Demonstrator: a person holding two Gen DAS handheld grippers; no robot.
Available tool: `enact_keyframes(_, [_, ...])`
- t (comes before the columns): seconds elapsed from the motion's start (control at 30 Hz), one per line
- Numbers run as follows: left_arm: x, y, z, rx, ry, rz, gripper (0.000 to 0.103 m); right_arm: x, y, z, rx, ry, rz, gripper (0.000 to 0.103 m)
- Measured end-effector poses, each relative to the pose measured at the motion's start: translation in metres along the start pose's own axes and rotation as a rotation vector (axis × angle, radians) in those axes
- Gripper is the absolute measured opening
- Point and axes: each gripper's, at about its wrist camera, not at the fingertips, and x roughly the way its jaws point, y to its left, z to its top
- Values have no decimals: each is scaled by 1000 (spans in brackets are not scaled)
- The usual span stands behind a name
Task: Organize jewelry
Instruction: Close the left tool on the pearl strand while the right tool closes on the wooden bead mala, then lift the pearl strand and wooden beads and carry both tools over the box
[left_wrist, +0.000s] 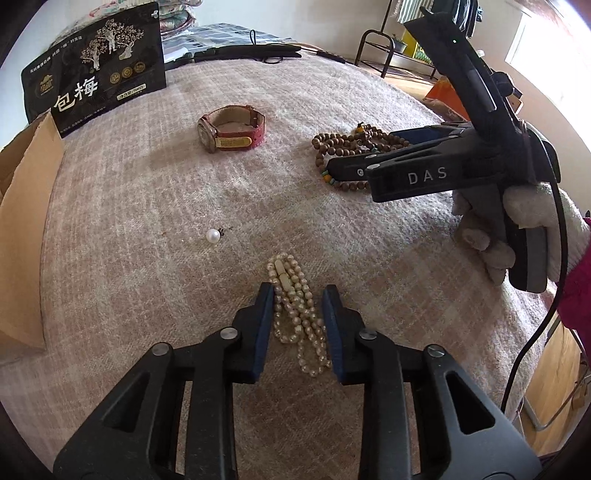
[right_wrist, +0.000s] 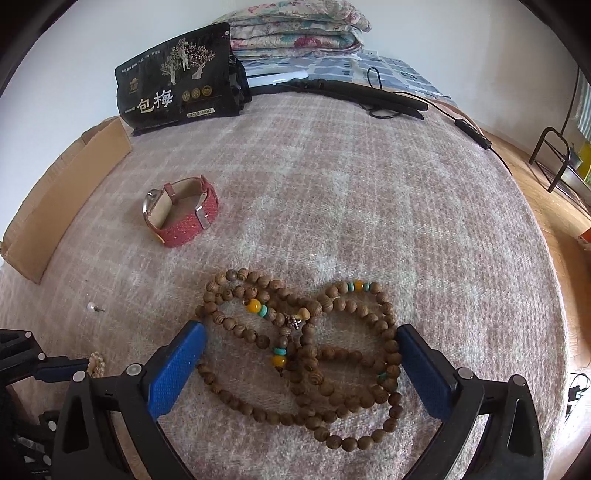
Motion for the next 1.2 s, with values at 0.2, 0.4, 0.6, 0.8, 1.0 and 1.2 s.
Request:
enact_keyframes(0.2, [0, 4, 0, -6, -17, 4, 10, -1, 2, 0, -33, 3, -10, 83])
enact_keyframes(0.4, [-2, 4, 0, -24, -30, -6, 8, -8, -2, 1, -49, 4, -9, 37])
enact_keyframes(0.6, [-10, 4, -2, -35, -48, -25, 6, -15, -3, 1, -33, -7, 2, 11])
enact_keyframes(0.8, [-17, 7, -2, -51, -68, -32, 6, -25, -5, -2, 6, -33, 19, 11])
enact_keyframes(1.0, [-26, 14, -3, -72, -91, -35, 6, -46, -5, 0, 15, -79, 6, 10])
enact_keyframes(1.2, [-36, 22, -3, -85, -118, -34, 6, -67, 0, 4, 4, -115, 5, 4])
